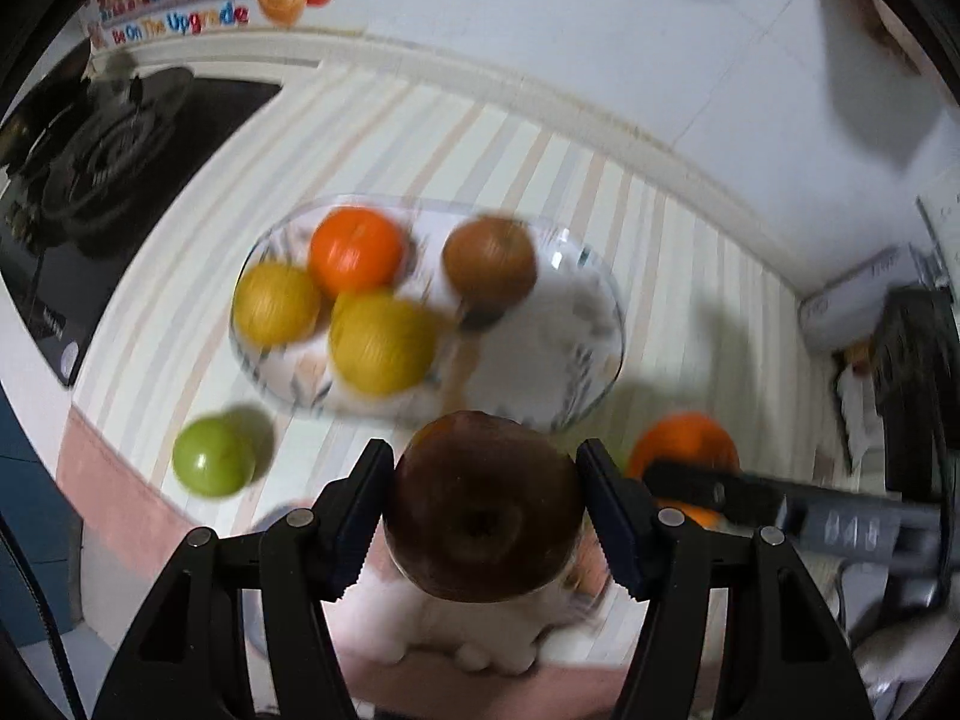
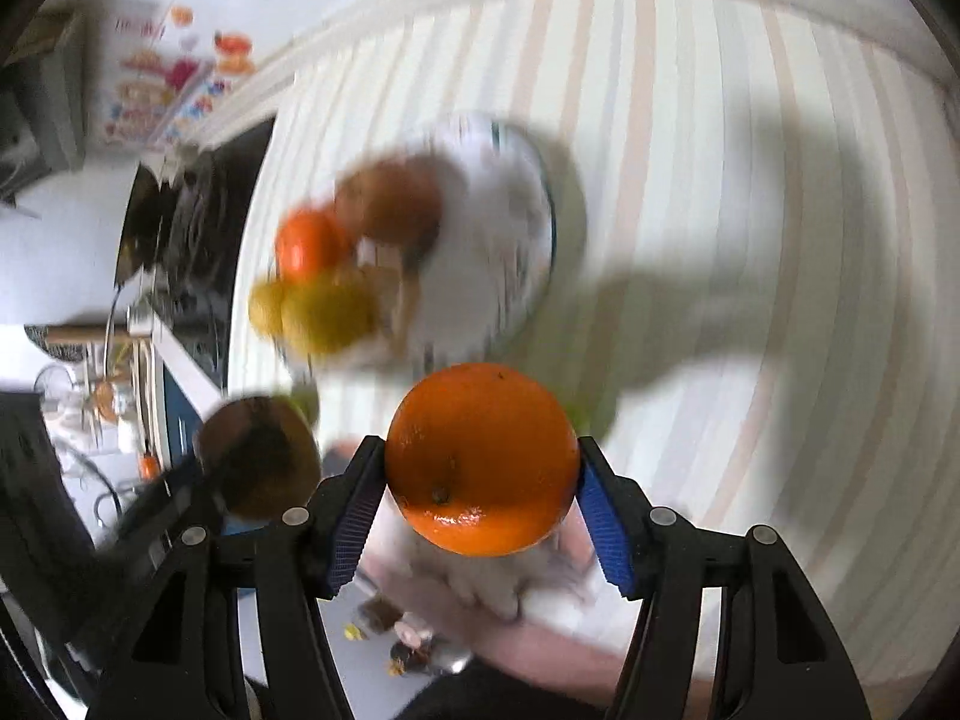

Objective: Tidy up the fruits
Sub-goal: 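Carry the brown fruit and orange onto the deer plate and open both grippers, then withdraw both grippers from the plate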

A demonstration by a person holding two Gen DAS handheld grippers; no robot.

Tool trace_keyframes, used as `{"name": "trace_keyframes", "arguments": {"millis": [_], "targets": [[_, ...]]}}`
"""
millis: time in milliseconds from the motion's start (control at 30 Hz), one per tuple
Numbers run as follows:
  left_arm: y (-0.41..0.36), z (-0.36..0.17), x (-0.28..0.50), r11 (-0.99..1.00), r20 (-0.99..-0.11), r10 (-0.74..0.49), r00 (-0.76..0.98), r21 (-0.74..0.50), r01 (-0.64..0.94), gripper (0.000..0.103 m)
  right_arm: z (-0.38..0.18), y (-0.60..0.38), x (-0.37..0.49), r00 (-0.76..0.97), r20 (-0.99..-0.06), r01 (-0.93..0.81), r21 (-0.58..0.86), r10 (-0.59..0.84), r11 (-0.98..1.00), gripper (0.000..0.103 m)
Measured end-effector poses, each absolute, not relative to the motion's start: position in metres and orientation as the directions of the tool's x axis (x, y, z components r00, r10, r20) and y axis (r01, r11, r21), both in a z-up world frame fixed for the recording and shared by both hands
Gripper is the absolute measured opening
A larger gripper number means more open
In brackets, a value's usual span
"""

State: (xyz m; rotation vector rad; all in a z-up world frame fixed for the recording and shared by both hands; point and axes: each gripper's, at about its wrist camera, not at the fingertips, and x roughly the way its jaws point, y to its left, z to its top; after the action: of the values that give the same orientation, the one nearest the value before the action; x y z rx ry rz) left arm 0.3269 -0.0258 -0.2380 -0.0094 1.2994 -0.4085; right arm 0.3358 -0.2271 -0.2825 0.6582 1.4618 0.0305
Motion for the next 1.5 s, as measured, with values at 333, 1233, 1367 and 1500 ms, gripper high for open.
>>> {"name": "trace_keyframes", "arguments": {"millis": [333, 1233, 1367, 1500], "targets": [[-0.059, -0.278, 0.375, 0.946, -0.941, -0.303, 0.152, -0.277, 0.170, 0.061, -0.316, -0.235, 0.424, 0.030, -0.925, 0.329, 0.368, 0.379, 0.870, 0.065], [-0.025, -0.269, 0.375, 0.979, -0.970, -0.135, 0.200, -0.100, 0.177, 0.086, -0.285, -0.217, 0.411, 0.027, -0.987, 0.195, 0.163, 0.160, 0.967, 0.093], [0.001, -0.265, 0.369, 0.988, -0.969, -0.079, 0.235, -0.045, 0.145, 0.086, -0.273, -0.205, 0.390, 0.067, -0.993, 0.145, 0.110, 0.101, 0.983, 0.093], [0.018, -0.257, 0.359, 0.992, -0.965, -0.051, 0.257, -0.019, 0.124, 0.086, -0.259, -0.190, 0.365, 0.109, -0.992, 0.099, 0.073, 0.062, 0.992, 0.093]]}}
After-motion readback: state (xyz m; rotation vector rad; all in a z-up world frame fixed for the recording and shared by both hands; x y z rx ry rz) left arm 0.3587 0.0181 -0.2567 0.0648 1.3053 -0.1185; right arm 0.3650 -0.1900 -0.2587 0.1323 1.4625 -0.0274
